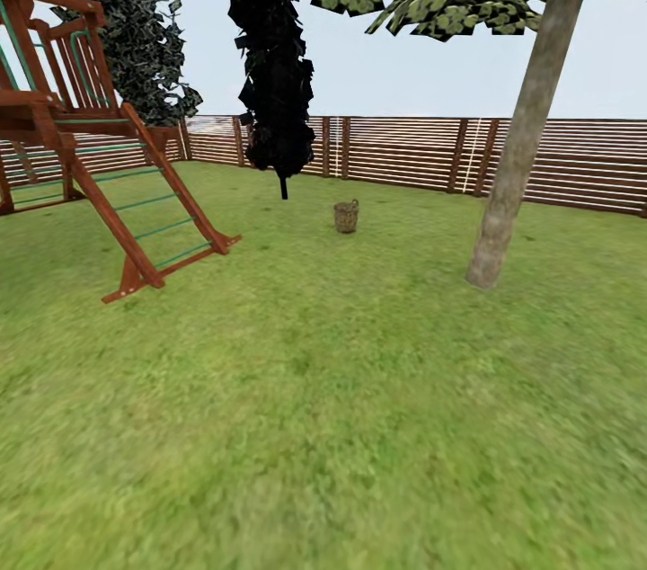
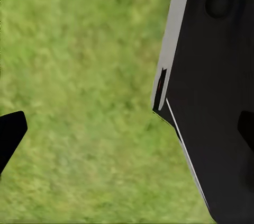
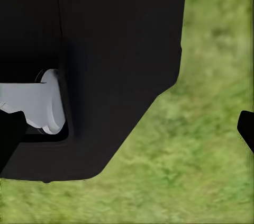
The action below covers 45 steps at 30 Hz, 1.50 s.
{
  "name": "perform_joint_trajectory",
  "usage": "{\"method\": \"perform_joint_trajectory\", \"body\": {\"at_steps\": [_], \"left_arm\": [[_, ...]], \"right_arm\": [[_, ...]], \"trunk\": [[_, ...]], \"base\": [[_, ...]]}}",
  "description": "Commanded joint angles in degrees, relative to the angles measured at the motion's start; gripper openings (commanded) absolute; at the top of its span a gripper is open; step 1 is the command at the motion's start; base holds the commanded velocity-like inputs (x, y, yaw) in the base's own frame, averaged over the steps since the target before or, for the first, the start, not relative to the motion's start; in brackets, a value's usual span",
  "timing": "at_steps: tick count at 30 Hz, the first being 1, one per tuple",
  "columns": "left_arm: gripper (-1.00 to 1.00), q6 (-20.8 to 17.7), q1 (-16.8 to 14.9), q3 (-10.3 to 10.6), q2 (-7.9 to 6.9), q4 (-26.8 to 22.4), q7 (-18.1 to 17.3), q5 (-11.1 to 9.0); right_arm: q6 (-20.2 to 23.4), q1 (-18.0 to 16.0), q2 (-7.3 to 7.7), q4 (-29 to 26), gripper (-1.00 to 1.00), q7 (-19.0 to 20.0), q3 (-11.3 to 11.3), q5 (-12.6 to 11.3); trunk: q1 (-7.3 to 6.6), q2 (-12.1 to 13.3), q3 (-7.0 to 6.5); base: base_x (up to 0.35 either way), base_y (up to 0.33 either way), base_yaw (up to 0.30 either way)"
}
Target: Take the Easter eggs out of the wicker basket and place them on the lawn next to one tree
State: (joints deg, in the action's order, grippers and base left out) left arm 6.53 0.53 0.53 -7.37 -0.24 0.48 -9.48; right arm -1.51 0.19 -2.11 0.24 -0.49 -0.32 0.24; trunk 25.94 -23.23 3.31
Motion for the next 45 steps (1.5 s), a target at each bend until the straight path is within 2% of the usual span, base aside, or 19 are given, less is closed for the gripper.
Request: {"method": "perform_joint_trajectory", "body": {"at_steps": [1, 45], "left_arm": [[1.0, 0.15, 0.0, 0.09, 0.0, -0.02, 0.05, -0.36], [1.0, 0.15, 0.0, 0.09, 0.07, -0.02, 0.05, -0.36]], "right_arm": [[-0.16, -0.02, -0.01, 0.03, 1.0, -0.07, -0.04, 0.02], [-0.16, -0.02, -0.03, 0.03, 1.0, -0.04, -0.04, 0.02]], "trunk": [[0.06, -0.09, 0.09], [0.06, -0.09, 0.09]], "base": [[0.319, 0.0, 0.0], [0.321, 0.0, 0.0]]}}
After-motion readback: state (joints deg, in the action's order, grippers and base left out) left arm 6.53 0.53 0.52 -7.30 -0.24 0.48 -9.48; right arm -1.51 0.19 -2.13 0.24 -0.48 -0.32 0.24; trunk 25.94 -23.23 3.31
